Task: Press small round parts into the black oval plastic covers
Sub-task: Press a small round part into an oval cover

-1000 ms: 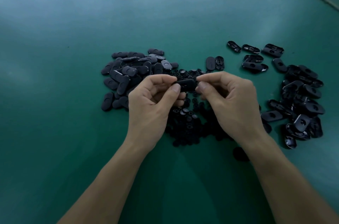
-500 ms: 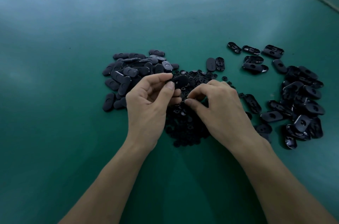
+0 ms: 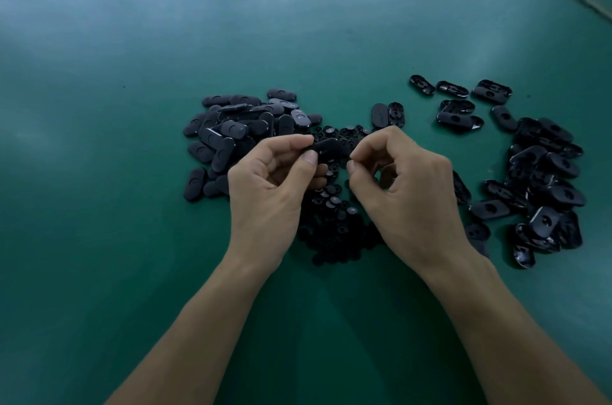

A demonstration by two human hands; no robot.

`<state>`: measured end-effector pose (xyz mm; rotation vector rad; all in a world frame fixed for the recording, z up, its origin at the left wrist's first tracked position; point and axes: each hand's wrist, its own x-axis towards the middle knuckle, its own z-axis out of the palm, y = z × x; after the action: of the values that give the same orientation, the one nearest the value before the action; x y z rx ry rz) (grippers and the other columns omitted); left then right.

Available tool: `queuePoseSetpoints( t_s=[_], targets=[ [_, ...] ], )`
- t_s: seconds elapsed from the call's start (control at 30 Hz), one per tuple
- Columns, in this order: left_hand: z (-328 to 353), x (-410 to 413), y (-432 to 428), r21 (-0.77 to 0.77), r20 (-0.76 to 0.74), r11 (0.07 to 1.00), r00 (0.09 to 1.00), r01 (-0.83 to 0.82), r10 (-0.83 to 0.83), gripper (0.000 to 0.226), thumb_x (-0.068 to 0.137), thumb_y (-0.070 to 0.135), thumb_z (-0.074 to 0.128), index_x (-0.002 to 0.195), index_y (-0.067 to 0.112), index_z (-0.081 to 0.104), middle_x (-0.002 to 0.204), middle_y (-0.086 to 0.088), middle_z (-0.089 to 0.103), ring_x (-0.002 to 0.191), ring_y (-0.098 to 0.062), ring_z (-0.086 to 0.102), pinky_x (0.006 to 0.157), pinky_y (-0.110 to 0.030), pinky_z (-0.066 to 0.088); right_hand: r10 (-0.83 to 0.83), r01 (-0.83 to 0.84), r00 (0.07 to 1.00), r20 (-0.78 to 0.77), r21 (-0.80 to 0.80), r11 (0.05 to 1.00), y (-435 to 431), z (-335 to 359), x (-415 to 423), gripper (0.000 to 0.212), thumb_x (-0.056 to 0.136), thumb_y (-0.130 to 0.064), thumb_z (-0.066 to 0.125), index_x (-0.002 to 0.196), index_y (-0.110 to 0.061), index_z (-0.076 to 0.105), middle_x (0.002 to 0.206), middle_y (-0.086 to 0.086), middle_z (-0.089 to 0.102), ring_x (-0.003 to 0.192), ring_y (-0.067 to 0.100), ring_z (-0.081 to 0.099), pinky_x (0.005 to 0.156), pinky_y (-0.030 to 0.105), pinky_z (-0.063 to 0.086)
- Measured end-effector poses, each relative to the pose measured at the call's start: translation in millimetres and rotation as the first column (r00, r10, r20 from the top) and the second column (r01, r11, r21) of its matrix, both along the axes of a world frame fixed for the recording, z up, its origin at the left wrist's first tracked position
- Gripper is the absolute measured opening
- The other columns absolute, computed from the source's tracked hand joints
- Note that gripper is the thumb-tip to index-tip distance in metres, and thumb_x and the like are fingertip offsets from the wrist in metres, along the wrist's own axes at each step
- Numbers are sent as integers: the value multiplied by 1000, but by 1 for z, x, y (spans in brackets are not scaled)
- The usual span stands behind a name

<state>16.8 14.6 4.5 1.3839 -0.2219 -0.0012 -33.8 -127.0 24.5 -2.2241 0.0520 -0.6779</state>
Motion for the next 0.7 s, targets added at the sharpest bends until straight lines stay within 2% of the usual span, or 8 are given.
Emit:
queuePoseSetpoints(
  t_s=[0.1,0.2,0.3,0.5,0.7],
  targets=[
    [0,0,0,8,-1,1000,1000,1,-1,16,93,-1,65,99,13,70,83,-2,76,76,-17,74,71,-24,58,-19,19,1000,13,3,1000,0,-1,0,17,88,-8,70,104,-16,69,78,-11,65,75,1,59,70,6,44],
    [0,-1,0,23,1,1000,1000,5,-5,16,93,-1,66,99,13,70,83,-2,76,77,-17,74,71,-23,58,-34,34,999,32,5,999,0,-2,0,15,88,-6,72,99,-15,74,83,-14,67,82,2,64,76,8,49],
    [0,-2,-1,42,8,999,1000,18,-18,16,92,-2,67,99,11,70,83,-3,76,75,-16,74,70,-21,57,-28,27,999,44,38,999,1,-2,0,10,89,-7,72,95,-15,75,83,-18,65,84,-1,65,76,7,49],
    [-1,-3,0,70,19,997,999,37,-38,16,89,-2,70,97,12,72,83,-7,76,76,-19,74,71,-24,58,27,-28,1000,3,69,997,3,0,-1,11,89,-10,73,95,-20,75,90,-7,67,83,-1,61,74,6,42],
    [-2,-3,0,76,20,996,998,53,-55,17,88,-1,71,95,14,74,85,-5,77,78,-21,75,73,-25,59,37,-34,999,-30,86,996,8,2,-2,18,90,-8,70,104,-18,77,92,-8,70,87,0,64,77,7,47]
  ],
)
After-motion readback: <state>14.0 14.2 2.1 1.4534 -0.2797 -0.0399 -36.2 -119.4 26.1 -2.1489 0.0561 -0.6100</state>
